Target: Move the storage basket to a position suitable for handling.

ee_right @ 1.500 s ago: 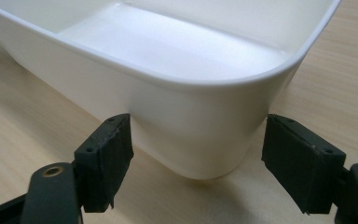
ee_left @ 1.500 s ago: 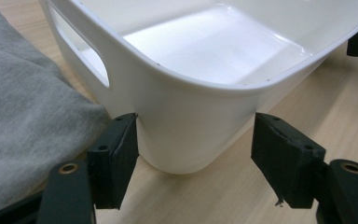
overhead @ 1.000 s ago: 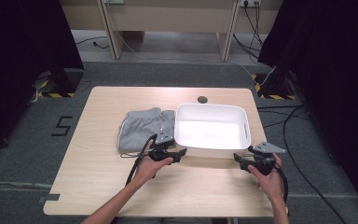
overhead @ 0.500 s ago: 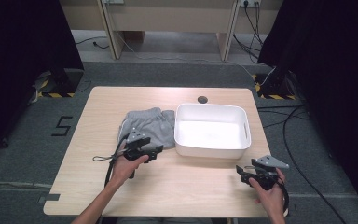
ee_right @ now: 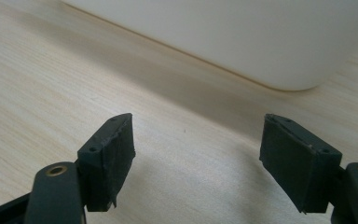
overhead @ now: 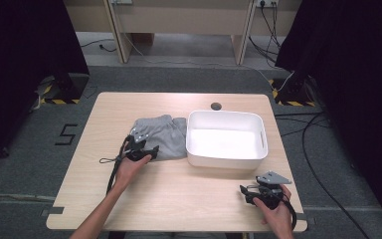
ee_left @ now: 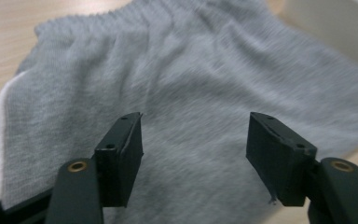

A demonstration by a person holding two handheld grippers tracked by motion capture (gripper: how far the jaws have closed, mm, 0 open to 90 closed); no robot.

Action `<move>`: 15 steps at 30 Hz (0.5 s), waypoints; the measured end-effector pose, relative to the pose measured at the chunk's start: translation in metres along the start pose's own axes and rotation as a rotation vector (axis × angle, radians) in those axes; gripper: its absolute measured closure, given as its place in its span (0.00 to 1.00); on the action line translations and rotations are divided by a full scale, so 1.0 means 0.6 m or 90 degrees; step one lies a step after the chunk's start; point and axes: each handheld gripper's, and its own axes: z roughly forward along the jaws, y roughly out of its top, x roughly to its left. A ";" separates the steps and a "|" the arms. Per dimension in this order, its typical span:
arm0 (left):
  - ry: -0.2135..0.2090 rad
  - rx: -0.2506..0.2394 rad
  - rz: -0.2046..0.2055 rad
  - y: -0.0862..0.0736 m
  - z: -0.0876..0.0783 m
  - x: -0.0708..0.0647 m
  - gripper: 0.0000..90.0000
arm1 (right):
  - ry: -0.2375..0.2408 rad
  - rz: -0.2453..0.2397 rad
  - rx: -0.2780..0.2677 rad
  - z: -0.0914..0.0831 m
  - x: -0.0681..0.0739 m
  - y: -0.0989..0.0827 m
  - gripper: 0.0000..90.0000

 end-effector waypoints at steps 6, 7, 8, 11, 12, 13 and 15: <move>-0.002 0.002 0.000 -0.014 -0.008 0.004 0.40 | 0.002 -0.006 0.010 0.006 0.002 -0.005 0.30; -0.005 0.005 0.001 -0.018 -0.013 0.006 0.40 | 0.005 -0.004 0.012 0.006 0.003 -0.006 0.30; -0.009 0.007 -0.001 -0.022 -0.018 0.009 0.41 | 0.007 -0.009 0.011 0.006 0.002 -0.007 0.30; -0.013 0.003 -0.002 -0.039 -0.036 0.015 0.40 | 0.011 -0.007 0.012 0.005 0.001 -0.008 0.30; -0.012 0.002 0.000 -0.046 -0.043 0.016 0.40 | 0.011 -0.007 0.012 0.005 0.001 -0.008 0.30; -0.013 0.001 0.000 -0.053 -0.051 0.017 0.40 | 0.010 -0.002 0.013 0.005 0.001 -0.008 0.30; -0.012 0.003 0.003 -0.065 -0.066 0.018 0.40 | 0.010 -0.002 0.012 0.005 0.001 -0.008 0.30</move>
